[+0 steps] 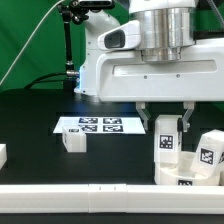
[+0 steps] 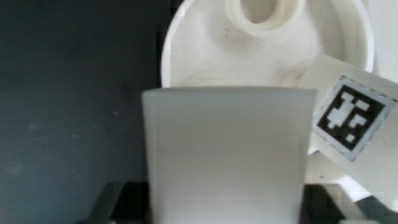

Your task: Assemble stool

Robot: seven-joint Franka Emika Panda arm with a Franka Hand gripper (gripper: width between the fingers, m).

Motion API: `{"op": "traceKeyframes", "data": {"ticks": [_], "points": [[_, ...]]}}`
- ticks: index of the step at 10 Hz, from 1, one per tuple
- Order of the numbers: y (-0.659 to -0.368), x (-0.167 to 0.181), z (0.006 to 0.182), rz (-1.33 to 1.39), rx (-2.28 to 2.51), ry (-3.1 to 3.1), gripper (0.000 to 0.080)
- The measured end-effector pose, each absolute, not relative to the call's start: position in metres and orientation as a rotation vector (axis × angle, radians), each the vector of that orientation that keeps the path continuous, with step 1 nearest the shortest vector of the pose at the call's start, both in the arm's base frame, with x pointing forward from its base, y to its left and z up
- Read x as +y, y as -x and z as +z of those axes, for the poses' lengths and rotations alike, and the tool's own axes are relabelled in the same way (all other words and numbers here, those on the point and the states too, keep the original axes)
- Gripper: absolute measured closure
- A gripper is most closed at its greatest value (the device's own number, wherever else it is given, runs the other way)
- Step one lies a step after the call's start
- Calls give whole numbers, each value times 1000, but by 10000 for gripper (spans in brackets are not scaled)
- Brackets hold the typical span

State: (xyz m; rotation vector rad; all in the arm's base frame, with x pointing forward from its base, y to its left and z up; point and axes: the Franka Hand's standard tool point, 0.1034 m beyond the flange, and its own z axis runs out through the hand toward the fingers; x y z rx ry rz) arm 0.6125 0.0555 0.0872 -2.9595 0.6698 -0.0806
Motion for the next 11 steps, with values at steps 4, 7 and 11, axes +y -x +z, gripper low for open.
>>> {"op": "traceKeyframes", "data": {"ticks": [4,7,11], "points": [[-613,54,86,-51,1156,2771,465],[-615,52,85,-26,1526,2535,463],[-614,55,84,79,2096,2030,463]]}}
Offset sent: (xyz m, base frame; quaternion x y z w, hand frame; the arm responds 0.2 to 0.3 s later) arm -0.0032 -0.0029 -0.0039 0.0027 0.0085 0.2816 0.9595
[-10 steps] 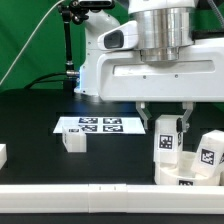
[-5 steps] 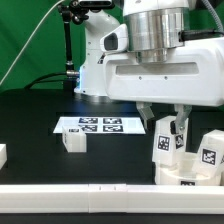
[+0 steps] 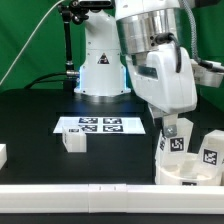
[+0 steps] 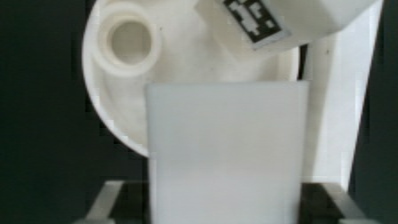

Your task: Assemble stool

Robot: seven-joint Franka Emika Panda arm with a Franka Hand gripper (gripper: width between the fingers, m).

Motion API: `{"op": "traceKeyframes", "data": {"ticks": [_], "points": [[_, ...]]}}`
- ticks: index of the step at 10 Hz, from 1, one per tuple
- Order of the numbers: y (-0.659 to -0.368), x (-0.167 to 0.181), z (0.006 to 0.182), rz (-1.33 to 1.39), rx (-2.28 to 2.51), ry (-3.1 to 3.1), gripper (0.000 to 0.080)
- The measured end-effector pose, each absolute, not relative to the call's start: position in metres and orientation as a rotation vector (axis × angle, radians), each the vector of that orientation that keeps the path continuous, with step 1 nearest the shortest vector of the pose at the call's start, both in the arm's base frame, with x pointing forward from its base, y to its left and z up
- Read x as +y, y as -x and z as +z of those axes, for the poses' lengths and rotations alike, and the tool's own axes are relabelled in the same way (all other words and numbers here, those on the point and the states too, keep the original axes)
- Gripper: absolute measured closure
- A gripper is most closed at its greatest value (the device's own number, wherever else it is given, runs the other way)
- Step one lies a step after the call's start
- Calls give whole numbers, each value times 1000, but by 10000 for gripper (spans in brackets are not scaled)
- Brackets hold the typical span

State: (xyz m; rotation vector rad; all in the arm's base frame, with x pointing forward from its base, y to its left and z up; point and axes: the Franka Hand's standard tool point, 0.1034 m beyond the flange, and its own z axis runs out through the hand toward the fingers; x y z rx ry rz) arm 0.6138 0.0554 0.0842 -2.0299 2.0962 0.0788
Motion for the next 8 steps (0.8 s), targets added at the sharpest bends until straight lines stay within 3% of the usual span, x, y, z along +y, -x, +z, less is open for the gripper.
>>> {"op": "traceKeyframes", "data": {"ticks": [8], "points": [[-615,61,84,200,2511,1411,463]]}}
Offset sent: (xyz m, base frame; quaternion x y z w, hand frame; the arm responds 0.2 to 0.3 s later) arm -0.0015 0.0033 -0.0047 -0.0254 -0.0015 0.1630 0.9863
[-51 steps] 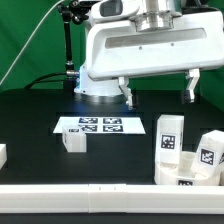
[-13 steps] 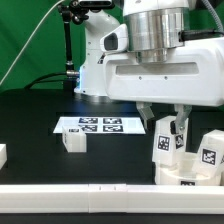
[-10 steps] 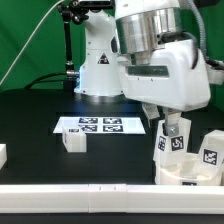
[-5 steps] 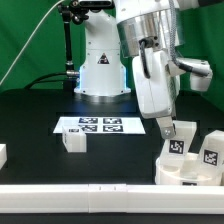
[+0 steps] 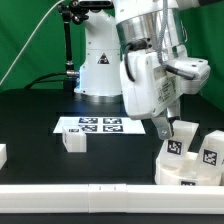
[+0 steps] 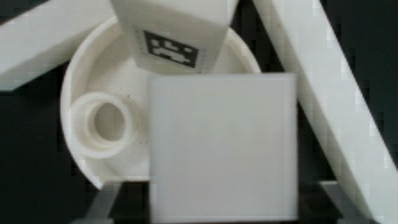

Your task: Assemble stool

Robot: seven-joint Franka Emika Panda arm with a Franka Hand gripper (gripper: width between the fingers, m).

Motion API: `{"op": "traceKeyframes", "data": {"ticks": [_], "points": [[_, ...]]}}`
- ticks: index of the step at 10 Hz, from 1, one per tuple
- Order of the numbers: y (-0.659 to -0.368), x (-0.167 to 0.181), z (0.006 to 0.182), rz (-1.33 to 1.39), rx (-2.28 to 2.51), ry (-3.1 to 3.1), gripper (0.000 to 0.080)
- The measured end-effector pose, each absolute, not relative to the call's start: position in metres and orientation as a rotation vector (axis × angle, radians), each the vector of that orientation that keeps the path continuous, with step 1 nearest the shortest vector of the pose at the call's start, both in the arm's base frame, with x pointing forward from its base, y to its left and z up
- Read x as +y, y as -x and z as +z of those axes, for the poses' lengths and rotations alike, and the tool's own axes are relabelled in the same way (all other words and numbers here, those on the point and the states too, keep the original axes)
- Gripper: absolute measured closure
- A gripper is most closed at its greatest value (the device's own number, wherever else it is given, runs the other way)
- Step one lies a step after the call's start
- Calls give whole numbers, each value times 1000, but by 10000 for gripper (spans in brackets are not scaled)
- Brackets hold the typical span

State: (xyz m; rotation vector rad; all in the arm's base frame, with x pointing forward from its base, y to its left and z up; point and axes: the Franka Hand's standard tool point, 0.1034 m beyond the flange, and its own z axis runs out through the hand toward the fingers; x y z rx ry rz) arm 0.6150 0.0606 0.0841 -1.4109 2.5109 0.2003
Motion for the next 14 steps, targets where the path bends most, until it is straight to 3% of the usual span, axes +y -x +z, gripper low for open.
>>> {"op": "traceKeyframes", "data": {"ticks": [1,2,3,4,6,9,14], "points": [[-615,61,84,205,2522,1393,463],[-615,62,84,216,2536,1361,371],[-615,63,84,212,2516,1394,371],[-614,63,84,207,2482,1450,207],[-617,63,92,197,2399,1560,162],[-624,65,109,126,2138,1853,150],[-624,70,107,7,1675,2303,150]]}}
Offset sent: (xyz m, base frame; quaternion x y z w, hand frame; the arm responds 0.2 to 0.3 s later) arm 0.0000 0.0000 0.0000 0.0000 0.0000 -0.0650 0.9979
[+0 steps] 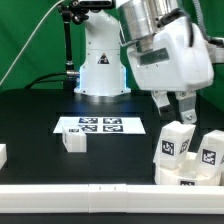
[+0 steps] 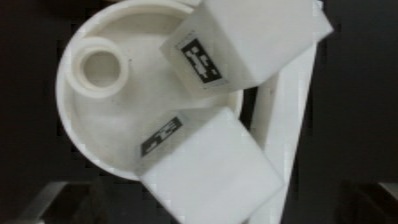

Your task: Assemble stool

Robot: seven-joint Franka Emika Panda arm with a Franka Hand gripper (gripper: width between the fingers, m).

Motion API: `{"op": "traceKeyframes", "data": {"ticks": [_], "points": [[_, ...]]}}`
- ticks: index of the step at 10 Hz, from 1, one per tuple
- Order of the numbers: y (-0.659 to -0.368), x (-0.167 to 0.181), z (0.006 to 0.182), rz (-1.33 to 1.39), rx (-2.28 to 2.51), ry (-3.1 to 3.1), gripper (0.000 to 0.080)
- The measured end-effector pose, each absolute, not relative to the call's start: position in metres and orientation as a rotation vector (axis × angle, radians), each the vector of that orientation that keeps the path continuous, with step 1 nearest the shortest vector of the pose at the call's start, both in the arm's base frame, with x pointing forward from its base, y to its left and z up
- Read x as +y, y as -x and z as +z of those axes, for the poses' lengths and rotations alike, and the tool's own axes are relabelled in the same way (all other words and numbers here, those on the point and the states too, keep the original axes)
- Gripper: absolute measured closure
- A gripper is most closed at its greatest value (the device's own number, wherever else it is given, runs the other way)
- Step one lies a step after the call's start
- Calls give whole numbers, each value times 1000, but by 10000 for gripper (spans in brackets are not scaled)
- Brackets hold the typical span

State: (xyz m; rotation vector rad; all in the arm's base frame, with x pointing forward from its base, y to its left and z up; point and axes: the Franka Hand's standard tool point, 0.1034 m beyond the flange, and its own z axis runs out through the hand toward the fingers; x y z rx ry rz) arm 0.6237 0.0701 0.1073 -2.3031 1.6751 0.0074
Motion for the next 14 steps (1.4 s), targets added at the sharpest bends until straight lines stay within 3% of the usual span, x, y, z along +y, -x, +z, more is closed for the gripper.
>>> {"op": "traceKeyframes", "data": {"ticks": [4,10,14], "points": [[-623,83,108,-106,1119,2666,150],[-623,81,108,-192,446,2880,150],[-622,75,103,-275,-255,2963,150]]}}
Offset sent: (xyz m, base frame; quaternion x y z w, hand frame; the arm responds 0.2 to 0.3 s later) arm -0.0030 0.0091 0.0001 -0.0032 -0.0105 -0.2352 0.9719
